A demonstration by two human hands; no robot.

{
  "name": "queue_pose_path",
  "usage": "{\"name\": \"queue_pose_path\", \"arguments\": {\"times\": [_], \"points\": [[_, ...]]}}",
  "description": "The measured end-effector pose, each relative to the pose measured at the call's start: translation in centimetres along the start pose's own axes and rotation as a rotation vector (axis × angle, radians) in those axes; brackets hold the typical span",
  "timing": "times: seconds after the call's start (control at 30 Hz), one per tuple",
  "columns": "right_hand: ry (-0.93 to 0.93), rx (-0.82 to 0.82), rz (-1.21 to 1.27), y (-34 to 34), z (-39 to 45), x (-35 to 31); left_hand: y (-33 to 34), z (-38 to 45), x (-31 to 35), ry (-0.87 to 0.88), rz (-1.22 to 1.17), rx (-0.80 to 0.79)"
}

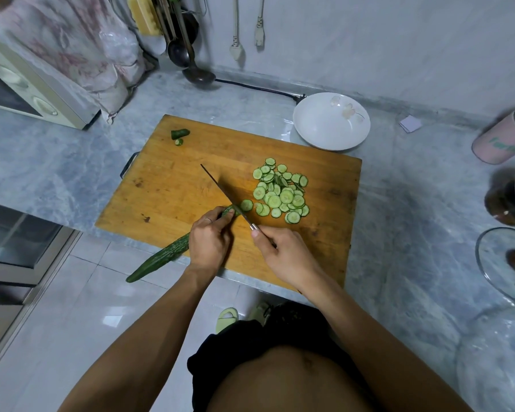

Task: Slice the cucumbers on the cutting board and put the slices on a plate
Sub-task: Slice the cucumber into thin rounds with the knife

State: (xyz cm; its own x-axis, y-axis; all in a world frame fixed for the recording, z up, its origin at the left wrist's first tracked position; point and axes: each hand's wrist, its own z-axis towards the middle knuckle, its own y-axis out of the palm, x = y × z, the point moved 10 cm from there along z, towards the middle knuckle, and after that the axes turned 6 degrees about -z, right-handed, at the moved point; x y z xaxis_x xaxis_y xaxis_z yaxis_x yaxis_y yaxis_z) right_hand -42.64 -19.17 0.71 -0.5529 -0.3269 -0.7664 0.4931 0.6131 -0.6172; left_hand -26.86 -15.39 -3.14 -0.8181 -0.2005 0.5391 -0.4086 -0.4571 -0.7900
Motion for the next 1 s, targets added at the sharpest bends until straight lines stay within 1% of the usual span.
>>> {"name": "queue_pose_path", "arguments": {"times": [0.17,0.3,0.6,0.8,1.0], "points": [[-0.031,-0.014,-0.014,-0.4,-1.4,-1.2,-0.1,0.0,0.1,-0.015,-0.012,-0.002],[-0.028,-0.026,-0.016,-0.4,-1.7,-1.5,0.0,-0.1,-0.2,-0.054,-0.020,-0.004],[-0.028,-0.025,-0.005,-0.2,-1.8,-1.6,0.1,-0.2,-0.3,-0.048,-0.019,0.001],[-0.002,-0.034,-0.005,0.0,-1.0,-1.3,0.7,-0.2,-1.0,-0.077,-0.025,-0.017],[0.014,-0.024,-0.034,1.2,-0.2,-1.2,0.3,-0.1,-0.4,-0.021,-0.038,-0.002]]}}
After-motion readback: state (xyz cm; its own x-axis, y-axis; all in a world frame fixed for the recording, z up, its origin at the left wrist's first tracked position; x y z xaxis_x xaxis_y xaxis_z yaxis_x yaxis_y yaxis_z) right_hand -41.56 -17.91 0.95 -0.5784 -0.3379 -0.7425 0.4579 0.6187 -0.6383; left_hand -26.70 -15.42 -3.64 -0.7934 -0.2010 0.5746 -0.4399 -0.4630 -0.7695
